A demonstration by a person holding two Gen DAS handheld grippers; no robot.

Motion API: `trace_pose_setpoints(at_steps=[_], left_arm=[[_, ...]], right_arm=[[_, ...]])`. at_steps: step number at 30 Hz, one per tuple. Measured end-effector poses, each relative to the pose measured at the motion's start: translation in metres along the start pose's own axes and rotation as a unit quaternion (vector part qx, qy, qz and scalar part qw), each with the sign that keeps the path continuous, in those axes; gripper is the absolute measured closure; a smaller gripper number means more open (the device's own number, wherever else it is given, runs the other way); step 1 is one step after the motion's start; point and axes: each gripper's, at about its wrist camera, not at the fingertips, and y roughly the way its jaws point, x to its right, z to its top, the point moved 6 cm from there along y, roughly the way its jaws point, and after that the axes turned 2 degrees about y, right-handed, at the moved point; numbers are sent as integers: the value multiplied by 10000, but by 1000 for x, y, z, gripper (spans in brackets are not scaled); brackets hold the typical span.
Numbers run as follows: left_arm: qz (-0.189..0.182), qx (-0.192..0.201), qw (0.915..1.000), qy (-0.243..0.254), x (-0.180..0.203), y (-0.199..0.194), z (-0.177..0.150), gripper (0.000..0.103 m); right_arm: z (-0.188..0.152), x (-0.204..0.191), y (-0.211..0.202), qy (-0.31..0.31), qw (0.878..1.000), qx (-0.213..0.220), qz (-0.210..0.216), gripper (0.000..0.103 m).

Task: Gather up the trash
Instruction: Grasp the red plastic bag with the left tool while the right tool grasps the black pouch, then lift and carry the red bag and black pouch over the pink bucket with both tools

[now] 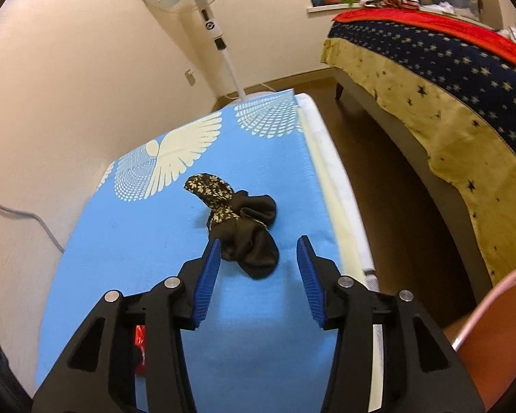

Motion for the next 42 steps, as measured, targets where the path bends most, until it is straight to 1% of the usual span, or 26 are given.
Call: trace_pose_setpoints(at_steps=[1,3,4,5,7,10,14,18,21,24,29,33,42], left_arm=[[-10,-5,10000,-9,-1,0,0,39],[0,-5,10000,15,0,0,0,39],[1,-4,10000,18,0,0,0,39],[-5,-5,10000,12,0,0,0,39],[-22,-5,10000,0,0,-1,0,39],[-111,-8,9999,-55,-2,-2,0,39],[-213,-10,9996,-175,-7,-7,-1,39],[-320,100,9992,-225,-8,-22,2,39],[-402,198,9989,-147,-5,-33,2,39],[-488,200,9985,-121,-5,-44,-4,39],[-572,241,9981,11,-1,-66,-12,39],[-672,335,9970,164,8,-85,-20,39],[-933,670,9924,441,25,-129,-31,39]], right_arm=[[1,0,3,-14,10000,-11,-18,56],[3,-1,7,-19,10000,-38,36,65],[4,-3,8,-46,10000,-49,62,79],[4,-4,8,-73,9999,-57,91,91],[3,-7,3,-125,9998,-32,166,99],[-1,-10,-9,-191,9996,3,209,100],[-7,-11,-31,-295,9995,36,143,100],[-12,-13,-57,-267,9995,104,134,100],[-19,-19,-83,-422,9989,190,85,100],[-27,-19,-109,-477,9986,243,32,100],[-41,-12,-154,-508,9980,356,-85,100],[-44,-3,-187,-456,9976,502,-154,100],[-56,6,-243,-512,9953,793,-221,100]])
